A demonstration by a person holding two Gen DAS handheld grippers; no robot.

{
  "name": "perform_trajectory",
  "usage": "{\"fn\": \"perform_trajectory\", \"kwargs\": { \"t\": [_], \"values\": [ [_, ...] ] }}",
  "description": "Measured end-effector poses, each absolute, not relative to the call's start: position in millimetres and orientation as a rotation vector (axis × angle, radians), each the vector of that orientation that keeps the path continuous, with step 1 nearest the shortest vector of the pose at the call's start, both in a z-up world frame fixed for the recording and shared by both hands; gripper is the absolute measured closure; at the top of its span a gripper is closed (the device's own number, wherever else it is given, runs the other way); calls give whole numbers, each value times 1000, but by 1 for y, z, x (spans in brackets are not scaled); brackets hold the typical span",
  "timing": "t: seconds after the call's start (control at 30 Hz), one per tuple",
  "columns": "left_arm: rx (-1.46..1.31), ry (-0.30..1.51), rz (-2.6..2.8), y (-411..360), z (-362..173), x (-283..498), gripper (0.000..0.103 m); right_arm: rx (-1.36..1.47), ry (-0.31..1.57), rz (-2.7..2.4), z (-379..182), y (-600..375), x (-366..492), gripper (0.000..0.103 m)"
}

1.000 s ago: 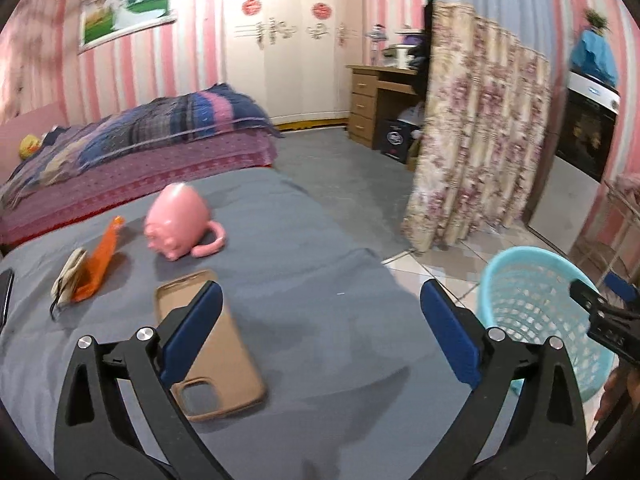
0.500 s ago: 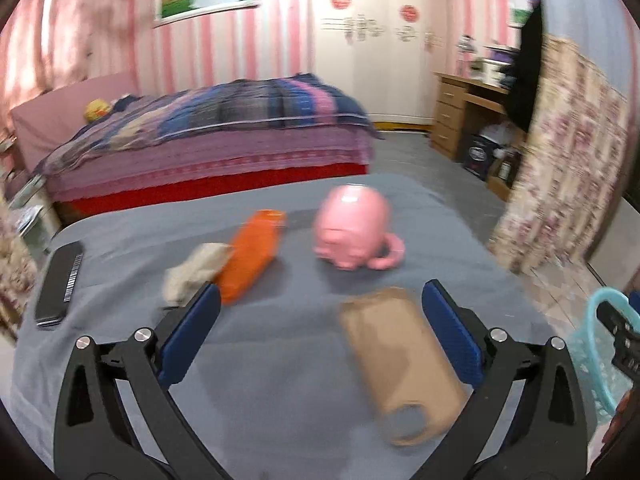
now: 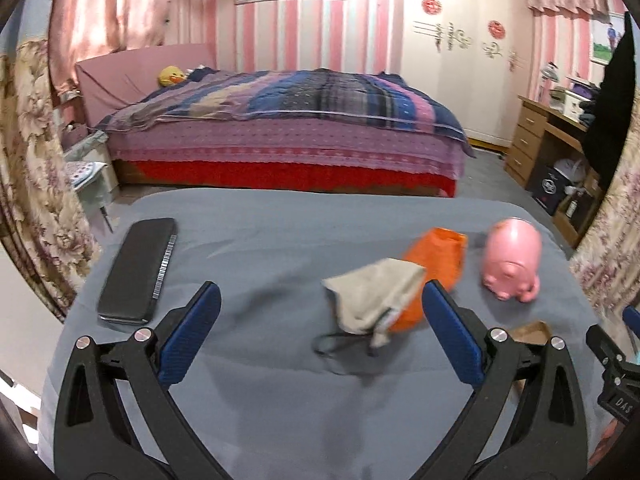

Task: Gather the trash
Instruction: 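Move both grippers back over the bed toward the cloth bag and orange mesh bag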

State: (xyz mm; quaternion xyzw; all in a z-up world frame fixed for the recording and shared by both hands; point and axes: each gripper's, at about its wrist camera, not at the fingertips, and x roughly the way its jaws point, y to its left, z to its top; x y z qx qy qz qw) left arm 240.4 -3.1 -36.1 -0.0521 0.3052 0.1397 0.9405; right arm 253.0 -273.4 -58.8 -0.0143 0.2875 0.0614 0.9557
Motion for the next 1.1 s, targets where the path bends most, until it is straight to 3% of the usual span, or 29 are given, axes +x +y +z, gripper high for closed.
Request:
{"fn": "perform_trajectory", "kwargs": {
  "t": [0.4, 1.1],
  "values": [
    [-218, 646, 326, 39, -61, 251, 6, -71, 623, 161, -74, -246, 267, 5],
    [-244, 775, 254, 27, -89, 274, 6, -3, 605, 88, -81, -281, 287, 5]
  ]
}}
